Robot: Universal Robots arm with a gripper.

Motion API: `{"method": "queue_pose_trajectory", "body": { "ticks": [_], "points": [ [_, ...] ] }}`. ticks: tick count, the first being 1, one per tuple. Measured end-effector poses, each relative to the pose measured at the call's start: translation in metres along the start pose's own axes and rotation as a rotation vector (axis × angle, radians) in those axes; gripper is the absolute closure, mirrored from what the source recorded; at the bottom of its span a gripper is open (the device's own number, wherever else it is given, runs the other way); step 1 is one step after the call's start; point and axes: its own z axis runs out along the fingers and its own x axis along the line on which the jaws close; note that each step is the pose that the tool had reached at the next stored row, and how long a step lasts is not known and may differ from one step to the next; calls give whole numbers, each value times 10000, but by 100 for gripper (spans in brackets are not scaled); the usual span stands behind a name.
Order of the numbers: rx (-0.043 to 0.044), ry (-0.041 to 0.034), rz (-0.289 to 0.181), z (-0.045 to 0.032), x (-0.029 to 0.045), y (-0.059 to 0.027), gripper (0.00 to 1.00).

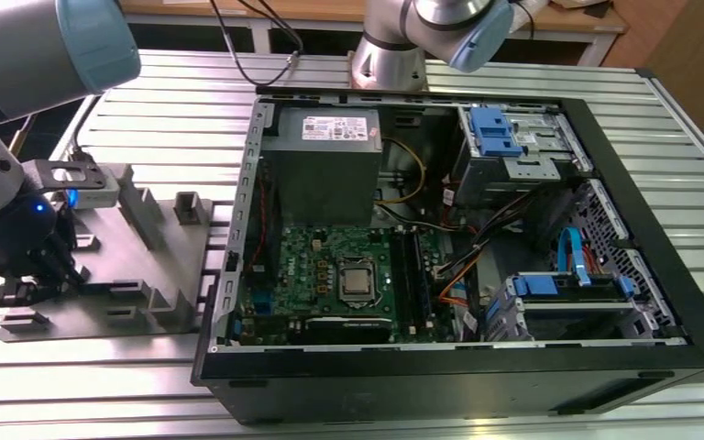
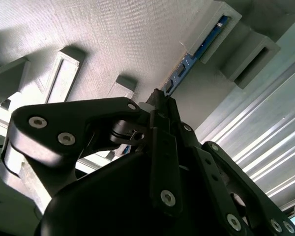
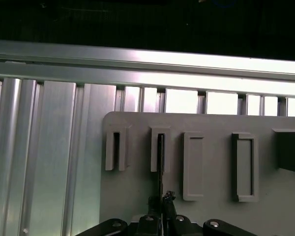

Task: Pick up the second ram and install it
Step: 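Pick up the second ram and move it above second insertion slot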

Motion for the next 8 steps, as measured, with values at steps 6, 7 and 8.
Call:
{"method": "queue_pose_trajectory", "body": {
  "ticks": [6, 7, 8],
  "points": [
    [0, -2, 0, 0, 0, 0, 90],
    [1, -2, 0, 0, 0, 0, 90],
    [0, -2, 0, 0, 0, 0, 90]
  ]
}}
